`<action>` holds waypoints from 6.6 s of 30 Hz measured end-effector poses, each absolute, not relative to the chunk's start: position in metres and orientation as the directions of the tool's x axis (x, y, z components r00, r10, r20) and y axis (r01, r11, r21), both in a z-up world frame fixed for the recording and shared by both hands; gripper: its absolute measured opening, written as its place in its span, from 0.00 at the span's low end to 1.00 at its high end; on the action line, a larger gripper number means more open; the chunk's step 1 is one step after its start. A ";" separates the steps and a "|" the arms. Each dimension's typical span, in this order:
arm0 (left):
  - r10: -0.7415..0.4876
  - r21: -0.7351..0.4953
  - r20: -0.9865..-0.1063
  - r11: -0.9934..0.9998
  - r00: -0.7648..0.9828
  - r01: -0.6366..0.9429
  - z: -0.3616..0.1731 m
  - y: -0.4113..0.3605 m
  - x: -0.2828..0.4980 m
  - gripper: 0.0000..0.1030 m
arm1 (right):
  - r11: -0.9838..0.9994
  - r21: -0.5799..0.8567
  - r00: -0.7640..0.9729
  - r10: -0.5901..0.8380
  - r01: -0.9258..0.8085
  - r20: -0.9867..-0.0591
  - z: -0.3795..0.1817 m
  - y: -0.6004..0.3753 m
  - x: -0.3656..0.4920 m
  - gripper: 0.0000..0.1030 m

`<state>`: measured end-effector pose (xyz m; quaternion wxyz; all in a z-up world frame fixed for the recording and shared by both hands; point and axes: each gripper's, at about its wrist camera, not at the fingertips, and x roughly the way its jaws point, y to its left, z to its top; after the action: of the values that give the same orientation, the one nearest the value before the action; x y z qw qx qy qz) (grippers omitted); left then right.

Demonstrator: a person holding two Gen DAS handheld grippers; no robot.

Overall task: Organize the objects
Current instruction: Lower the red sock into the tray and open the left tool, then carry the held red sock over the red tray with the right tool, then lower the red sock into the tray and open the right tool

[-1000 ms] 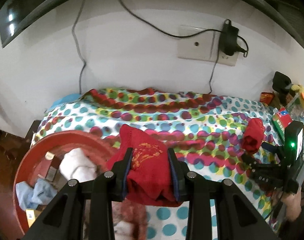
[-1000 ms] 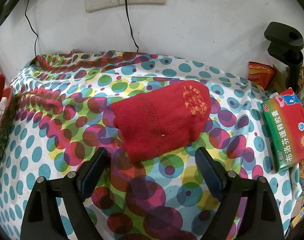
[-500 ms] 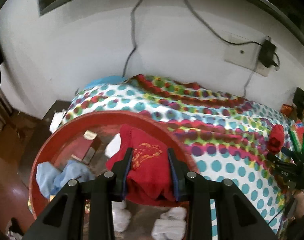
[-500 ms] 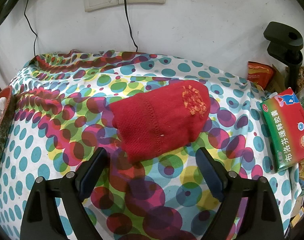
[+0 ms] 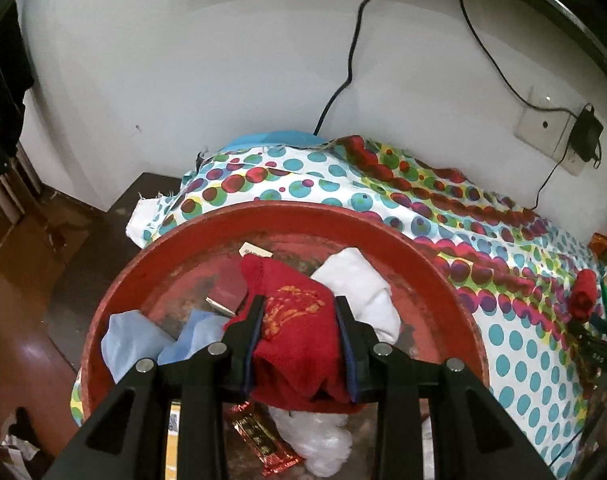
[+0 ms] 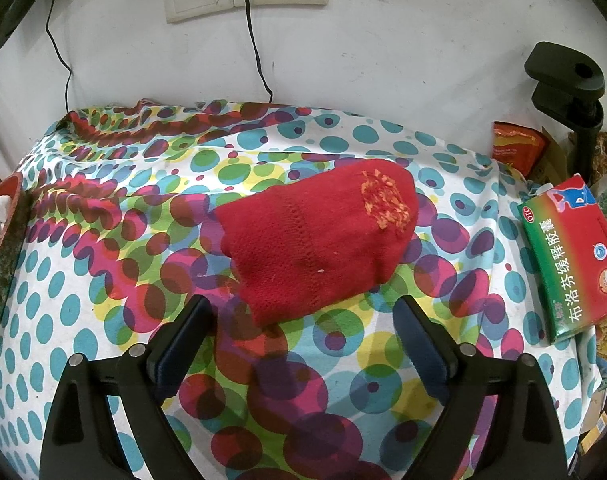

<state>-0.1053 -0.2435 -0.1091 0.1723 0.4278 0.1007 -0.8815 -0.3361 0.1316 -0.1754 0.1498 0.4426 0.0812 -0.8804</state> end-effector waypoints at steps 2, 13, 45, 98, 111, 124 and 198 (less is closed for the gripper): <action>-0.209 -0.037 -0.790 -0.922 -0.577 0.386 -0.110 -0.248 -0.105 0.32 | -0.942 -0.010 -0.563 -0.193 0.337 -0.804 -0.175 0.132 -0.336 0.88; -0.202 -0.028 -0.800 -0.928 -0.565 0.372 -0.123 -0.257 -0.106 0.36 | -0.940 -0.011 -0.562 -0.195 0.341 -0.804 -0.176 0.131 -0.336 0.89; -0.208 0.005 -0.768 -0.948 -0.606 0.318 -0.087 -0.243 -0.081 0.48 | -0.893 -0.003 -0.590 -0.296 0.451 -0.751 -0.163 0.125 -0.324 0.21; -0.066 -0.176 -0.780 -0.931 -0.622 0.320 -0.106 -0.267 0.005 0.48 | -0.930 -0.107 -0.648 -0.159 0.351 -0.745 -0.147 0.114 -0.349 0.77; -0.061 -0.137 -0.794 -0.951 -0.605 0.276 -0.105 -0.246 -0.007 0.48 | -0.942 -0.051 -0.642 -0.187 0.333 -0.744 -0.147 0.118 -0.347 0.33; -0.071 -0.122 -0.798 -0.954 -0.599 0.275 -0.101 -0.249 0.010 0.48 | -0.882 -0.068 -0.652 -0.290 0.466 -0.701 -0.102 0.059 -0.300 0.33; -0.187 -0.041 -0.879 -0.887 -0.438 0.460 -0.104 -0.289 0.055 0.48 | -0.794 -0.053 -0.439 -0.278 0.606 -0.854 -0.072 -0.156 -0.067 0.98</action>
<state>0.0554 -0.2893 -0.1041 0.1933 0.4934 0.1383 -0.8367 -0.0672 -0.1563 -0.0721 0.2666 0.4576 0.1789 -0.8292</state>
